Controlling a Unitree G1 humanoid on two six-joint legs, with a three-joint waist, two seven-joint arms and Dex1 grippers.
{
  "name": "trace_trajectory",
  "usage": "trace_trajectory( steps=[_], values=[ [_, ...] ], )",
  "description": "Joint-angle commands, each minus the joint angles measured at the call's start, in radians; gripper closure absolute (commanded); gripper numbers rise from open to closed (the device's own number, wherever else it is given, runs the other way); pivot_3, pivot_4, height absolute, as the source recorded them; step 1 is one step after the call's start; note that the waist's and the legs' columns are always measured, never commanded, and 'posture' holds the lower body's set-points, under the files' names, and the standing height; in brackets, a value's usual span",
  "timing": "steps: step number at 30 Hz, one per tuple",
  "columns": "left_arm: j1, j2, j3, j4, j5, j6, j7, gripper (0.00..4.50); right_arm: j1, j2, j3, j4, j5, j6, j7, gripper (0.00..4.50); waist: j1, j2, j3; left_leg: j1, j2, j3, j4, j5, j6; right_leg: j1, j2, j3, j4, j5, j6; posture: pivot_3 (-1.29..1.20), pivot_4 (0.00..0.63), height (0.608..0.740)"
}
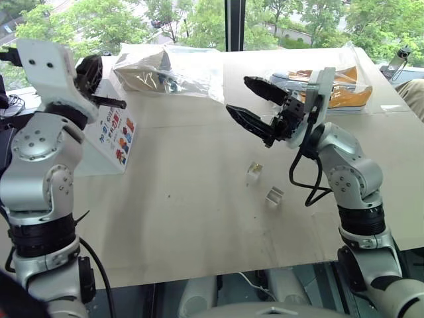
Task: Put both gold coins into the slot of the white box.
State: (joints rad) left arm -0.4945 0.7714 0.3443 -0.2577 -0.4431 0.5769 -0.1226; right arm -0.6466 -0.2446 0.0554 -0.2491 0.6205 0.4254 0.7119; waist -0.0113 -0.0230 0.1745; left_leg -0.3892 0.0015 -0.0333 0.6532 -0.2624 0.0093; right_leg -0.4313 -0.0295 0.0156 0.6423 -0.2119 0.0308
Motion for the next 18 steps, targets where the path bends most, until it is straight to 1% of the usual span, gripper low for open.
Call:
trace_trajectory(
  steps=[1, 2, 6, 14, 18],
  values=[
    [-0.022, 0.039, 0.056, 0.007, 0.048, 0.04, 0.017, 4.5, -0.023, -0.008, -0.004, -0.019, 0.016, 0.008, 0.021, 0.33, -0.002, 0.0, 0.0, -0.001, 0.0, 0.0, 0.0, 0.0, 0.0, -0.001, -0.001, 0.0, 0.0, 0.0, 0.0, 0.0, 0.15, 0.74],
    [-0.021, 0.044, 0.063, 0.01, 0.052, 0.052, 0.016, 4.5, -0.022, -0.009, -0.005, -0.019, 0.024, 0.014, 0.03, 0.33, -0.002, 0.0, 0.0, -0.002, 0.0, 0.0, 0.0, 0.0, 0.0, -0.002, -0.001, 0.0, 0.0, 0.0, 0.0, 0.0, 0.15, 0.74],
    [-0.014, 0.057, 0.086, 0.012, 0.09, 0.096, 0.03, 4.5, -0.004, -0.02, -0.024, -0.05, 0.137, 0.089, 0.084, 0.33, -0.003, 0.0, 0.0, -0.003, 0.0, 0.0, 0.0, 0.0, 0.0, -0.003, -0.002, -0.001, 0.0, 0.0, 0.0, 0.0, 0.15, 0.74],
    [-0.005, 0.049, 0.121, 0.025, 0.126, 0.108, 0.015, 4.5, 0.001, -0.04, -0.022, -0.058, 0.148, 0.099, 0.091, 0.33, -0.003, 0.0, 0.0, -0.003, 0.0, -0.001, 0.0, 0.0, 0.001, -0.003, -0.004, -0.002, 0.001, 0.0, 0.0, 0.0, 0.15, 0.74],
    [-0.006, 0.064, 0.12, 0.05, 0.149, 0.107, 0.007, 4.5, 0.004, -0.037, -0.019, -0.06, 0.145, 0.096, 0.089, 0.33, -0.003, 0.0, 0.0, -0.003, 0.0, -0.001, 0.001, 0.0, 0.0, -0.003, -0.004, -0.002, 0.001, 0.0, 0.0, 0.0, 0.15, 0.74]
  ],
)
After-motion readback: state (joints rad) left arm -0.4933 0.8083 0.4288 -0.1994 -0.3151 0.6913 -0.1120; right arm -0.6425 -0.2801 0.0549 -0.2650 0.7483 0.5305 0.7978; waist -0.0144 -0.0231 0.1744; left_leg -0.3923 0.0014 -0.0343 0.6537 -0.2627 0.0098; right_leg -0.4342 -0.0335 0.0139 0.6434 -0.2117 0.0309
